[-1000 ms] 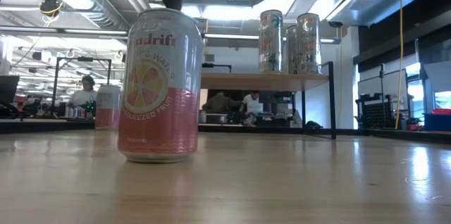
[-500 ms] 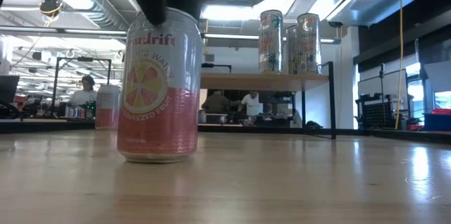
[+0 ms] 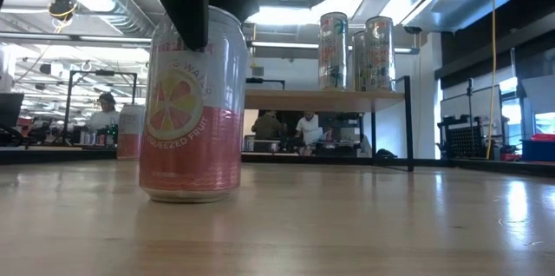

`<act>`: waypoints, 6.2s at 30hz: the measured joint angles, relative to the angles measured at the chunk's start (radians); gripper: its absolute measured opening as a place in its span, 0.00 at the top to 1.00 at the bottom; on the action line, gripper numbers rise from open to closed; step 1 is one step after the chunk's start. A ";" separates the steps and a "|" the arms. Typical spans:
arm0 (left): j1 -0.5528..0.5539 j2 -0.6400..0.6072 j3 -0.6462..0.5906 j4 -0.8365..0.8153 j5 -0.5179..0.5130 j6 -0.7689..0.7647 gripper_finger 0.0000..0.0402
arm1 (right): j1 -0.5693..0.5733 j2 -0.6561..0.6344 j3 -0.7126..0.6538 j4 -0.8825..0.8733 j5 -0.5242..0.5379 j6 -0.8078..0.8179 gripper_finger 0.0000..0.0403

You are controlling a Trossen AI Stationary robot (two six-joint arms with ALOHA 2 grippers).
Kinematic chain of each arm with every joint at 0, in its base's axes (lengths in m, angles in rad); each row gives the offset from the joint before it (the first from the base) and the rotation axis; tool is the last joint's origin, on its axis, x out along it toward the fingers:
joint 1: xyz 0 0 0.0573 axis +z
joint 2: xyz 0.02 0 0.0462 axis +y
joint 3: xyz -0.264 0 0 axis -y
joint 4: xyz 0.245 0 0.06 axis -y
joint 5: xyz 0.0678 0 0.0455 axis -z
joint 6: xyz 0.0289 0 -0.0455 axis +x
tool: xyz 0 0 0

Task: Place canned beverage on shelf
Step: Put the bottom orange and white soda can on the shelf, then put the orange and white soda can aligned with other orange and white soda can on the shelf

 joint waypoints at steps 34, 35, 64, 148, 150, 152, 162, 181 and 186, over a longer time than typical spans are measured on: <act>0.248 -0.016 0.630 -0.403 -0.119 0.088 0.34 | -0.182 -0.219 0.003 -0.068 0.054 -0.417 0.16; 0.271 -0.017 0.630 -0.399 -0.106 0.118 0.34 | -0.211 -0.229 0.003 -0.058 0.065 -0.459 0.16; 0.588 -0.042 0.633 -0.050 0.137 0.384 0.34 | -0.755 -0.174 0.002 0.094 -0.187 -0.992 0.91; 0.904 -0.130 0.290 0.296 0.143 0.612 0.22 | -0.752 -0.257 0.002 -0.017 -0.243 -0.786 0.96; 0.904 -0.153 0.290 0.293 0.141 0.603 0.22 | -0.752 -0.257 0.002 -0.016 -0.243 -0.786 0.96; 0.904 -0.184 0.290 0.290 0.140 0.578 0.22 | -0.752 -0.257 0.002 -0.016 -0.243 -0.786 0.96; 0.913 -0.344 0.290 0.110 0.070 0.510 0.21 | -0.752 -0.257 0.002 -0.016 -0.242 -0.787 0.96; 1.099 -0.617 0.109 -0.168 -0.141 0.311 0.21 | -0.753 -0.257 0.002 -0.017 -0.241 -0.781 0.96; 1.161 -0.675 -0.056 -0.173 -0.143 0.286 0.21 | -0.752 -0.257 0.002 -0.017 -0.242 -0.762 0.96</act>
